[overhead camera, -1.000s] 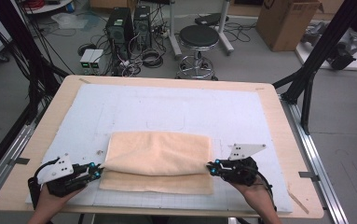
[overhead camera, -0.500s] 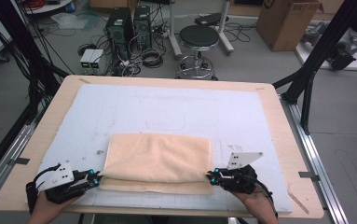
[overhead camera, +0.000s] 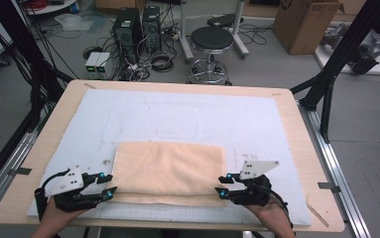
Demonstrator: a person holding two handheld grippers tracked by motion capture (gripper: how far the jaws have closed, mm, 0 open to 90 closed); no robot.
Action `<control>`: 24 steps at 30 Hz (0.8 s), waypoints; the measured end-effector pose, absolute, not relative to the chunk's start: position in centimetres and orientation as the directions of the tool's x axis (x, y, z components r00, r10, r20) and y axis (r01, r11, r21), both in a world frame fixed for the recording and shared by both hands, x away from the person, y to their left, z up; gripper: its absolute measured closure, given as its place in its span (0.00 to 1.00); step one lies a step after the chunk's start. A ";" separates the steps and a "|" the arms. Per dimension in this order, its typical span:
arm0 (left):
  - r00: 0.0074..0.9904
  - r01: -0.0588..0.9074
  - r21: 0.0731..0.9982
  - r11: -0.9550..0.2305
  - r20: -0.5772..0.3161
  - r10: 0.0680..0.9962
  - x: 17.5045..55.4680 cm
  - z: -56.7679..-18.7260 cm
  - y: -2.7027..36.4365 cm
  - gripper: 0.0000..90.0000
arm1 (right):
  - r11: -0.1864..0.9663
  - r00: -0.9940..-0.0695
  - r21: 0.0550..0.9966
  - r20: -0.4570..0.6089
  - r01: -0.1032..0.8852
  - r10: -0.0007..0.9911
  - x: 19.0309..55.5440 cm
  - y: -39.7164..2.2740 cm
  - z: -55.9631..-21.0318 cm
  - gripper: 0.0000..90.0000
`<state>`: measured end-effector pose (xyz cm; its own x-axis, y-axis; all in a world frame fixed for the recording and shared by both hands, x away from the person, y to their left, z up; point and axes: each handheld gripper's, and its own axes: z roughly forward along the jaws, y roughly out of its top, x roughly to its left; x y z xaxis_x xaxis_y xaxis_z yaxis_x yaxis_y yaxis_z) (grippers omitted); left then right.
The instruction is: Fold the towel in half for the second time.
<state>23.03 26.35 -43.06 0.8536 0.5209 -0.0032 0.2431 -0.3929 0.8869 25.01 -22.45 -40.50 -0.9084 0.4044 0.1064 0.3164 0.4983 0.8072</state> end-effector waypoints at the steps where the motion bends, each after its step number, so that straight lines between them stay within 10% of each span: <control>1: 0.857 0.257 0.880 -0.400 -0.016 0.515 23.2 -43.3 26.2 0.63 | 0.513 -0.913 0.799 0.105 0.313 0.394 25.2 -22.1 -40.8 0.63; 11: 0.871 0.251 0.862 -0.441 -0.002 0.491 23.0 -44.0 26.5 0.92 | 0.595 -0.927 0.743 0.088 0.305 0.365 25.7 -21.3 -42.5 0.89; 24: 0.873 0.212 0.885 -0.414 0.020 0.488 21.6 -42.9 27.4 0.93 | 0.583 -0.940 0.774 0.044 0.246 0.338 23.9 -21.3 -40.6 0.91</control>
